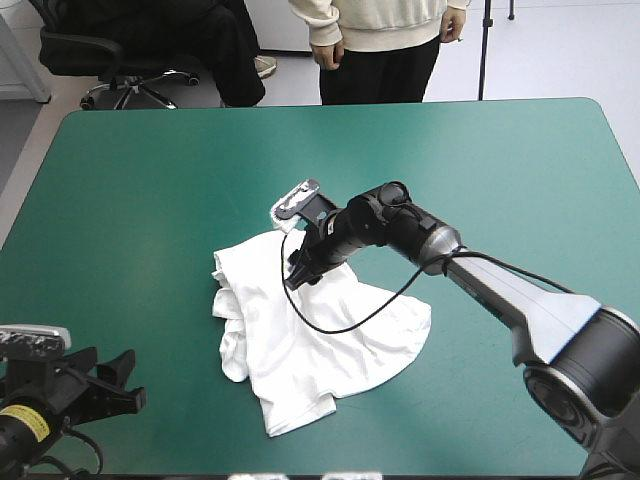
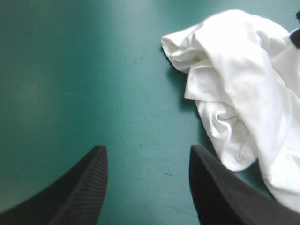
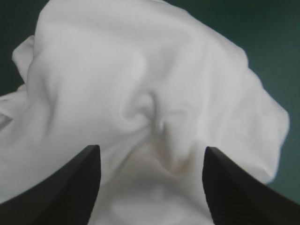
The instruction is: Fold the cloth
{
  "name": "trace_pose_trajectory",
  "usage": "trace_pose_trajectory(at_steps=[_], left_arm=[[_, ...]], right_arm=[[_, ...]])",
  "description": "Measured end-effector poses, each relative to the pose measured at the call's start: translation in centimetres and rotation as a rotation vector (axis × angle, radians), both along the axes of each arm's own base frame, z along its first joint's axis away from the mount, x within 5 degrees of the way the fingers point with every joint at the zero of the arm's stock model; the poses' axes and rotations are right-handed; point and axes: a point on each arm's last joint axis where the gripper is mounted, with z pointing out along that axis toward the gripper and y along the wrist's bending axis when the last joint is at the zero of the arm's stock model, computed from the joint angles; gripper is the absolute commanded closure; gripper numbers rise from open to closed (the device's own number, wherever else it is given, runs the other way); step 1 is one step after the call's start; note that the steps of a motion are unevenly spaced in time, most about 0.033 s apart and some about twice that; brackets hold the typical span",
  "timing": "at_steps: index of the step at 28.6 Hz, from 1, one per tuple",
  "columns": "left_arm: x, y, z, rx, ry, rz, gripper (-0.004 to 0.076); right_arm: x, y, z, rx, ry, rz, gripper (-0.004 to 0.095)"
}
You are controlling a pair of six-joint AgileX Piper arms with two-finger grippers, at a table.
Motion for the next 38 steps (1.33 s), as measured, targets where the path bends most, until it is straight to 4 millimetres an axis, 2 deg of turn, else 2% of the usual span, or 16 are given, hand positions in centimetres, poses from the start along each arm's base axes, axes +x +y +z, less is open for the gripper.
trace_pose_trajectory(at_steps=[5,10,14,20,26,33,35,38], left_arm=[[1.8,-1.9,-0.6,-0.034,0.105,-0.069,0.0318],[3.5,-3.7,-1.7,-0.028,0.251,-0.153,0.0318],[5.0,-5.0,-2.7,-0.004,0.335,-0.210,0.0318],[8.2,-6.6,-4.6,0.032,0.416,-0.238,0.0318],[10.7,-7.8,-6.8,0.064,0.474,-0.242,0.0323],[12.3,-8.9,-8.7,0.075,0.524,-0.277,0.0336],[12.7,-9.1,-9.4,0.087,0.553,-0.281,0.0381],[13.7,-9.5,-11.0,0.112,0.596,-0.279,0.0627]], right_arm=[[-1.8,-3.4,4.1,-0.124,-0.080,-0.056,0.0347],[-4.9,-7.9,7.5,-0.173,-0.143,-0.160,0.0349],[-7.7,-11.7,8.4,-0.148,-0.146,-0.243,0.0350],[-12.1,-16.9,8.3,-0.105,-0.148,-0.354,0.0350],[-14.5,-19.1,8.4,-0.055,-0.159,-0.417,0.0355],[-15.0,-19.4,8.8,-0.034,-0.168,-0.426,0.0355],[-15.0,-19.4,8.8,-0.033,-0.168,-0.427,0.0355],[-15.0,-19.4,8.8,-0.031,-0.167,-0.430,0.0355]])
